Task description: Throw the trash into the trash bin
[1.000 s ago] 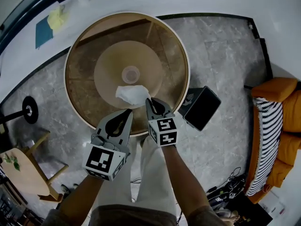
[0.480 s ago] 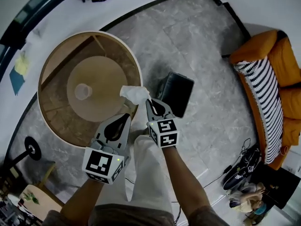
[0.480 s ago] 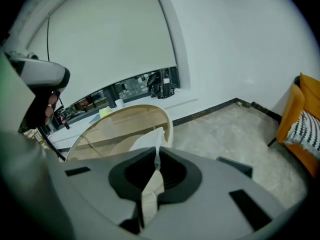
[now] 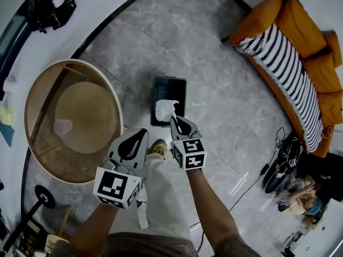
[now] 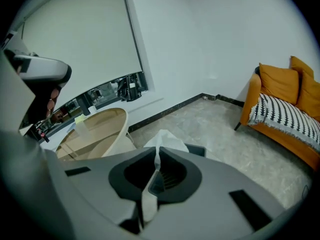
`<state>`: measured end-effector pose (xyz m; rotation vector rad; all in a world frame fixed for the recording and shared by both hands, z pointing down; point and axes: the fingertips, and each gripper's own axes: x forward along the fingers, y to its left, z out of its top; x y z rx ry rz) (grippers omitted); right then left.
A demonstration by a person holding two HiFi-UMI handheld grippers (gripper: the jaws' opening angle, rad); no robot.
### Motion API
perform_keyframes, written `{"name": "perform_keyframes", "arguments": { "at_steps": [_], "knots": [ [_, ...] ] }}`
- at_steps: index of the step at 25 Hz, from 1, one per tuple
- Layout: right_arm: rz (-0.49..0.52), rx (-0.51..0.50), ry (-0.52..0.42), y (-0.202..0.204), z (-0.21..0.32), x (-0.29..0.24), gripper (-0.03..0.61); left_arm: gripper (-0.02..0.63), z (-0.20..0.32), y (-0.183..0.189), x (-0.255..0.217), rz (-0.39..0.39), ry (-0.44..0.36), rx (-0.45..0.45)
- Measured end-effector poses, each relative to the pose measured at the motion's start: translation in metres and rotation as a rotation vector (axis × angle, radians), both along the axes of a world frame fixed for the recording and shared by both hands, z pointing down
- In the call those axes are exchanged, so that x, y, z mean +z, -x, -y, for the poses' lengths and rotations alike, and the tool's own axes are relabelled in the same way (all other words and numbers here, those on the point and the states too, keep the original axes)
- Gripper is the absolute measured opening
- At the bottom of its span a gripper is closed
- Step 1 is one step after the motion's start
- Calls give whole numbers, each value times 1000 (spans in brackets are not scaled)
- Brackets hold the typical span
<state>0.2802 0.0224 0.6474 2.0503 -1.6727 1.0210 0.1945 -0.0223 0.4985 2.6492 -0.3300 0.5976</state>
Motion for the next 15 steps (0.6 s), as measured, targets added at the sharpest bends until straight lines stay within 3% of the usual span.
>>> {"name": "perform_keyframes", "arguments": {
  "at_steps": [7,15],
  "knots": [
    [15,54,28,-28,-30,23,28,18,-16,-27,14,31,13,27],
    [46,23,85,-30,-31,80,28,18,-8,-29,56,84,28,-3]
  ]
}}
